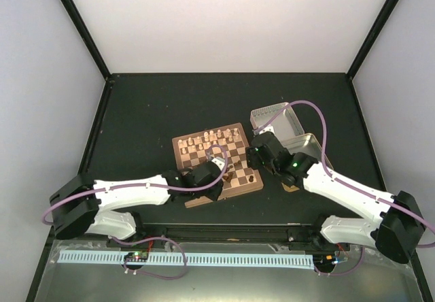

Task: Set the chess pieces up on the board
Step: Place the chess piece on the chessboard.

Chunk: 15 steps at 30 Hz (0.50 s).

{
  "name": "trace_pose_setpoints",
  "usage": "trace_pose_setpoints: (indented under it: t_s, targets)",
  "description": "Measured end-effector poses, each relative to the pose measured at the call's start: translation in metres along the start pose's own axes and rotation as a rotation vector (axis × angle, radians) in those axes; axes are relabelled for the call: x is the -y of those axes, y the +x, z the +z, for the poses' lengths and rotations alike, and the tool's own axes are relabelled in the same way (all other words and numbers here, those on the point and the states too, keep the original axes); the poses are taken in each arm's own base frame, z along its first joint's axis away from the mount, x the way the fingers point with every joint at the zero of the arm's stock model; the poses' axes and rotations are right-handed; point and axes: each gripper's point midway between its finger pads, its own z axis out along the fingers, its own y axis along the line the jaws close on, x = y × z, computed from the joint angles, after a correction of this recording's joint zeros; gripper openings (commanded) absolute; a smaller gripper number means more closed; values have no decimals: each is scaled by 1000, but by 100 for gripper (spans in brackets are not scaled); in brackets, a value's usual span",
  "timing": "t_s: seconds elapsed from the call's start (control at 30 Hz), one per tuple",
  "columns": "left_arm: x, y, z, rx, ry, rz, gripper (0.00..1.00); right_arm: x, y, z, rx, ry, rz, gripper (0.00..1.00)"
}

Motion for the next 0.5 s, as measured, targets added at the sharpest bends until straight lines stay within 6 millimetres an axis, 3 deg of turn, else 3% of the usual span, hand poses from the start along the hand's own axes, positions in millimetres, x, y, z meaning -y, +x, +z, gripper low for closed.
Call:
trace_pose_setpoints:
  t_s: [0.37, 0.5]
  targets:
    - [-3, 3, 12, 12, -29, 24, 2, 2, 1, 2, -5, 8, 0, 72]
    - [-3, 3, 12, 14, -30, 32, 14, 2, 1, 2, -6, 7, 0, 72]
